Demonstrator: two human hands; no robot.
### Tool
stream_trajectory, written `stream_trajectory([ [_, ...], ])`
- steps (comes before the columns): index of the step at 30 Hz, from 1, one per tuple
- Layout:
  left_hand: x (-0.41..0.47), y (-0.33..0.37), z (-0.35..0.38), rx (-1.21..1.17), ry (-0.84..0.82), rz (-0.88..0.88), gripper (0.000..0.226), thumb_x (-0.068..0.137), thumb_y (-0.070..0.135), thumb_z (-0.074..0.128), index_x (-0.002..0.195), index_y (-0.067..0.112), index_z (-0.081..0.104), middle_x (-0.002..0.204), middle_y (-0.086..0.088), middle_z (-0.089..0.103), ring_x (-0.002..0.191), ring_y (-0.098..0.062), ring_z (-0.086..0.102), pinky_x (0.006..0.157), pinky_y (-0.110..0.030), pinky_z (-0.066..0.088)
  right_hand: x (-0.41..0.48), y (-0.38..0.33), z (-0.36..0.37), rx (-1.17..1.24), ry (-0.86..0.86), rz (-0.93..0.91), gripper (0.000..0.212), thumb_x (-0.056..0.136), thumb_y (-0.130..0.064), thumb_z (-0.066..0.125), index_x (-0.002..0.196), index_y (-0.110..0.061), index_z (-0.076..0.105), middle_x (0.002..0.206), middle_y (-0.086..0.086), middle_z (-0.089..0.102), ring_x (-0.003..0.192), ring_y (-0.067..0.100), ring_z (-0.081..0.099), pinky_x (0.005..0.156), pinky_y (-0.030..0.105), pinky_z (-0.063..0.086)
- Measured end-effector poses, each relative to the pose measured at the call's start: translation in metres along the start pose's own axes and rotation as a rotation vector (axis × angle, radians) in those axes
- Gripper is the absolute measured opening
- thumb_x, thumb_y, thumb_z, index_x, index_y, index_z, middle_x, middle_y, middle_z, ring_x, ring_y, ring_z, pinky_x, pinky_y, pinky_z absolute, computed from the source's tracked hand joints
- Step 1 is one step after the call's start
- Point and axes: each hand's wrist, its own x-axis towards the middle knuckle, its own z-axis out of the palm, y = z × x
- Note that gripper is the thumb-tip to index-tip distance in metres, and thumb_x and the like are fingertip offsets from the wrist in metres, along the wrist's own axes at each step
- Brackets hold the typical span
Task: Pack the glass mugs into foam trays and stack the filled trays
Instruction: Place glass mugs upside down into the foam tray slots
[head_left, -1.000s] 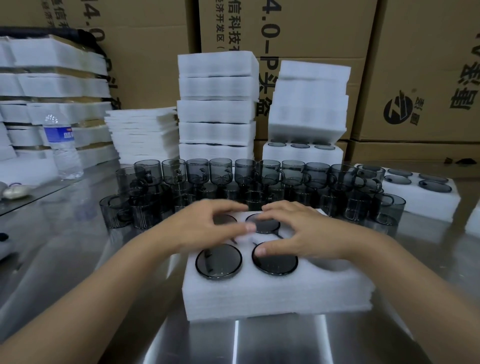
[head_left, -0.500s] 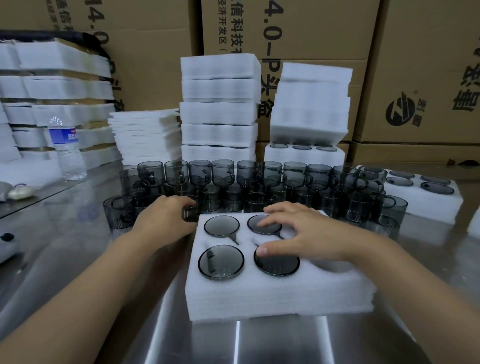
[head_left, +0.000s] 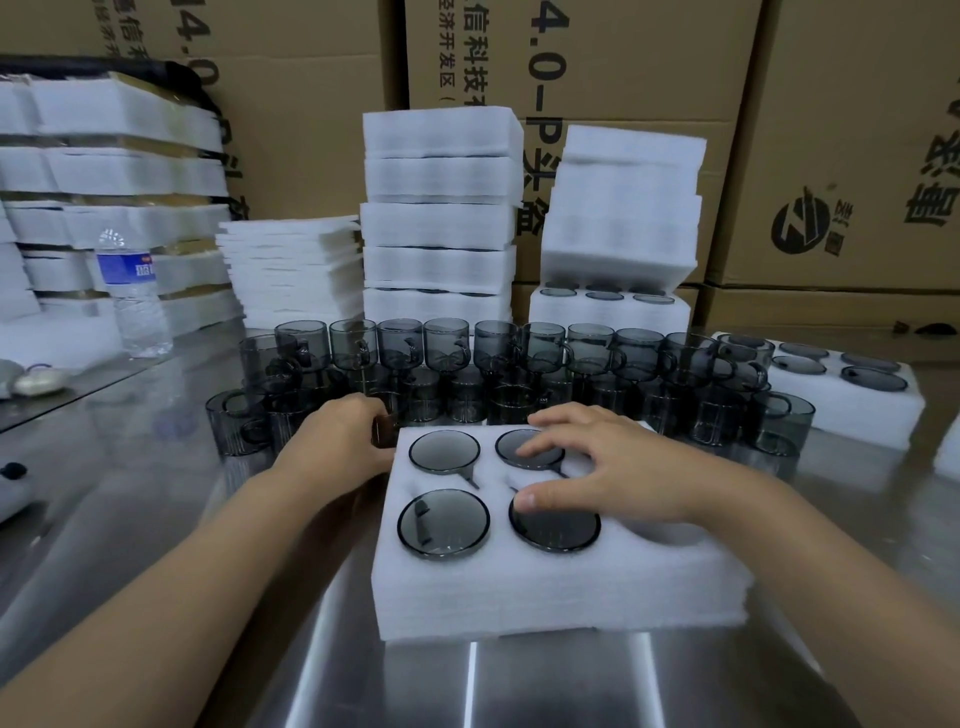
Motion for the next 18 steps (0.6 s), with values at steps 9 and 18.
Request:
stream_trajectory([
  [9, 0.001, 0.007, -0.011, -0.014, 0.278, 0.057, 0.039, 0.074, 0.048, 0.074, 0.07, 0.021, 0.048, 0.075, 0.008, 0.045, 0.069, -0.015, 0.045, 0.053, -0.022, 0.028, 0.001, 0.0, 0.0, 0.005, 0.001, -0.001, 0.086, 0.046, -0.087, 0.044, 0.122, -0.048, 0.053, 0.146, -0.026, 0.026, 0.136, 0.008, 0.021, 0.114, 0.035, 0.018],
  [18, -0.014, 0.044, -0.029, -0.164, 0.447, 0.183, 0.033, 0.076, 0.051, 0.065, 0.091, 0.023, 0.054, 0.082, 0.011, 0.048, 0.082, -0.016, 0.048, 0.069, -0.029, 0.036, 0.001, 0.0, 0.0, 0.006, 0.001, 0.005, 0.086, 0.045, -0.088, 0.043, 0.122, -0.049, 0.053, 0.146, -0.027, 0.026, 0.137, 0.008, 0.02, 0.114, 0.036, 0.018],
])
